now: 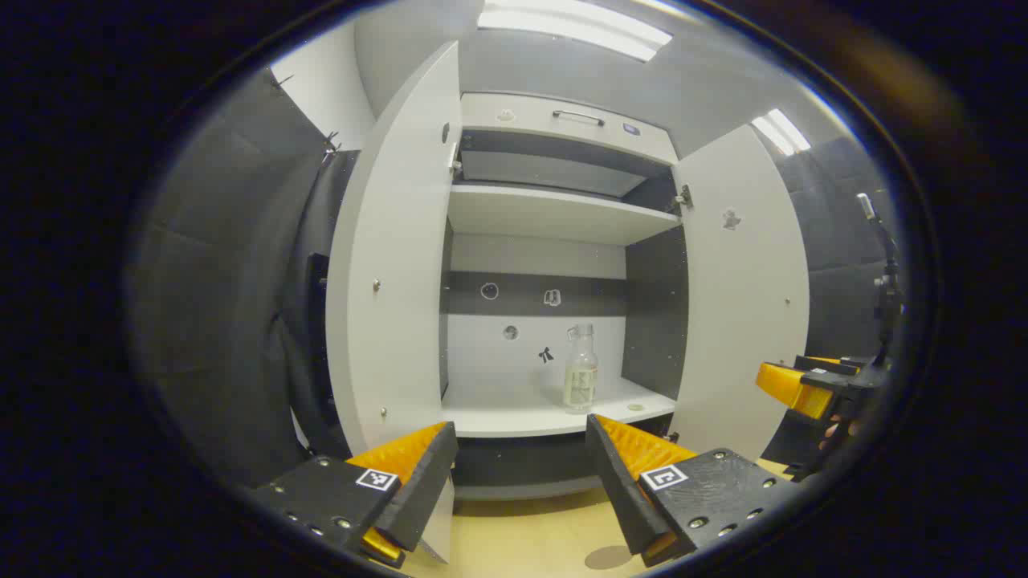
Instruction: Grasp the bottle in the cabinet with the left hand and place it on the coaster, then close the right door with the right hand and the left door with the left hand.
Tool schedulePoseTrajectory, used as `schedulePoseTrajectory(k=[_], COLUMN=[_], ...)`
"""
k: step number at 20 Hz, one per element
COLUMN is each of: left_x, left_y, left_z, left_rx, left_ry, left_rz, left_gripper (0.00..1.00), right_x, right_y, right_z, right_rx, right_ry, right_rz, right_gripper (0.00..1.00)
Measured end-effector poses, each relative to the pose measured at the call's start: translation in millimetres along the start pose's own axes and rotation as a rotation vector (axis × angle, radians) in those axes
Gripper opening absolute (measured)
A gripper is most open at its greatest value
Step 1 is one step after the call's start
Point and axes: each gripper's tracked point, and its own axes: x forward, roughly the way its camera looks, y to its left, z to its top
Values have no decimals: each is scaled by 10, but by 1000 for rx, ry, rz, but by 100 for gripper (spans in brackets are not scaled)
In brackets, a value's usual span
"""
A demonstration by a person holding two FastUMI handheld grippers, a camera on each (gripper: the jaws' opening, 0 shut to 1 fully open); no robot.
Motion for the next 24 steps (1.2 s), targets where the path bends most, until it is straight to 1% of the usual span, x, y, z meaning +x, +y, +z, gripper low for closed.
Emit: schedulePoseTrajectory(k=[1,2,3,4,6,7,8,9,10,13,14,15,16,17,18,19,20,23,24], left_x=[3,1,3,7,11,20,28,32,48,92,118,132,162,196,233,278,321,493,564], left_y=[6,5,-3,-13,-27,-36,-38,-46,-53,-93,-110,-125,-142,-158,-169,-176,-183,-232,-262], left_z=[-14,-12,-20,-12,-16,-26,-33,-47,-62,-111,-121,-140,-145,-160,-158,-164,-156,-123,-94], left_rx=[-1,-4,-7,-9,-8,-6,-4,-4,-7,-15,-16,-18,-21,-23,-24,-22,-20,-21,-24], left_ry=[0,0,-1,-2,-3,-1,0,3,7,18,22,25,26,28,29,29,28,26,25], left_rz=[0,-1,-3,-5,-11,-12,-13,-14,-15,-25,-27,-29,-31,-33,-34,-33,-32,-31,-34], left_gripper=[94,99,99,94,94,99,99,94,99,99,94,94,94,94,99,94,94,94,99], right_x=[-14,-22,-33,-38,-50,-46,-46,-43,-47,-61,-64,-72,-85,-88,-97,-97,-97,-110,-112], right_y=[2,3,5,0,-19,-29,-31,-30,-31,-21,-20,-33,-76,-116,-140,-195,-240,-408,-474], right_z=[-2,-14,-20,-27,-37,-37,-39,-39,-51,-61,-55,-54,-43,-17,-3,-2,-2,19,31], right_rx=[1,3,6,12,19,20,23,24,22,17,19,21,24,28,31,34,37,45,45], right_ry=[0,0,3,5,8,8,8,9,10,12,10,8,4,-5,-11,-13,-10,-3,-2], right_rz=[2,4,5,5,1,-2,-2,-3,-2,8,12,14,4,0,-3,-11,-16,-43,-54], right_gripper=[98,98,98,98,98,98,94,94,94,94,98,98,94,98,98,94,98,98,94])
